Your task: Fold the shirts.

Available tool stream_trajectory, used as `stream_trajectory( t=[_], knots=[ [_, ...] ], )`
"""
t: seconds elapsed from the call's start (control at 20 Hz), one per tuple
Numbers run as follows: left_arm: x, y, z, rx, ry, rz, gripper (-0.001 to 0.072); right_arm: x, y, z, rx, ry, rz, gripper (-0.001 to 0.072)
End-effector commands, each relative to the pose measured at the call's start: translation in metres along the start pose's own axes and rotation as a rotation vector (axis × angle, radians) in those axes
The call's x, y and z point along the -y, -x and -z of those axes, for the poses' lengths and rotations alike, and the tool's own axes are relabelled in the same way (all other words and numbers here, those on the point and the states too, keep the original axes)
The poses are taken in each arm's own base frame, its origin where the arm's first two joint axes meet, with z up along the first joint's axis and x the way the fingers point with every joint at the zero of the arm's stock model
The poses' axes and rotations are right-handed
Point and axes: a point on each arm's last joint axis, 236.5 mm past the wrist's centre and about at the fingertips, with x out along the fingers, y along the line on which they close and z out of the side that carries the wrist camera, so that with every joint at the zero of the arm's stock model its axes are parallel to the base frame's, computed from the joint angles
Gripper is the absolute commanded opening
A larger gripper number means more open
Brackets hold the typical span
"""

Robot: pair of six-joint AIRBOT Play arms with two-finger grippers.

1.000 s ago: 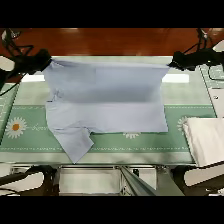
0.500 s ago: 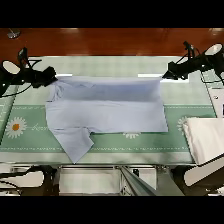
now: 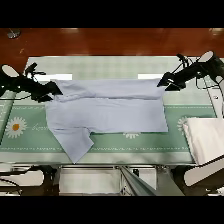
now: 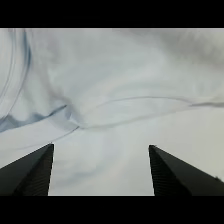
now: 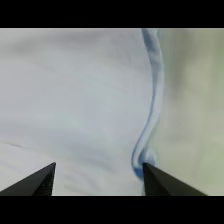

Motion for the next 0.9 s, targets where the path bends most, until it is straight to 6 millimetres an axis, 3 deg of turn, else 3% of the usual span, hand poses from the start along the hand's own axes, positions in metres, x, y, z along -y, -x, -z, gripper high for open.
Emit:
stream_trajectory(
  t=[0.0, 0.05, 0.1, 0.2, 0.25, 0.35, 0.55, 0.7, 0.85],
  knots=[
    [-0.02, 0.024, 0.044, -0.12, 0.03, -0.018, 0.0702, 0.032, 0.043, 0.032, -0.048, -0.023, 0.096, 0.0624],
    [-0.032, 0.025, 0.071, -0.159, 0.046, -0.051, 0.0701, 0.057, 0.051, 0.05, -0.037, -0.112, 0.161, 0.0624],
    [-0.046, 0.023, 0.096, -0.18, 0.06, -0.088, 0.0701, 0.069, 0.055, 0.056, 0.031, -0.198, 0.164, 0.0624],
    [-0.065, 0.018, 0.141, -0.181, 0.131, -0.097, 0.0702, 0.058, 0.053, 0.07, 0.174, -0.218, 0.057, 0.0624],
    [-0.058, 0.016, 0.155, -0.154, 0.175, -0.028, 0.0702, 0.048, 0.049, 0.082, 0.23, -0.21, 0.017, 0.0624],
    [-0.046, 0.016, 0.168, -0.068, 0.237, 0.085, 0.0701, 0.034, 0.036, 0.11, 0.287, -0.229, -0.035, 0.0624],
    [-0.049, 0.0, 0.203, -0.072, 0.333, 0.117, 0.0701, -0.006, 0.011, 0.154, 0.287, -0.24, -0.215, 0.0624],
    [-0.03, -0.018, 0.207, -0.061, 0.398, 0.208, 0.0701, -0.015, -0.001, 0.174, 0.244, -0.246, -0.263, 0.0624],
    [-0.009, -0.028, 0.215, -0.089, 0.346, 0.243, 0.0701, -0.017, -0.003, 0.179, 0.223, -0.251, -0.274, 0.0624]
  ],
)
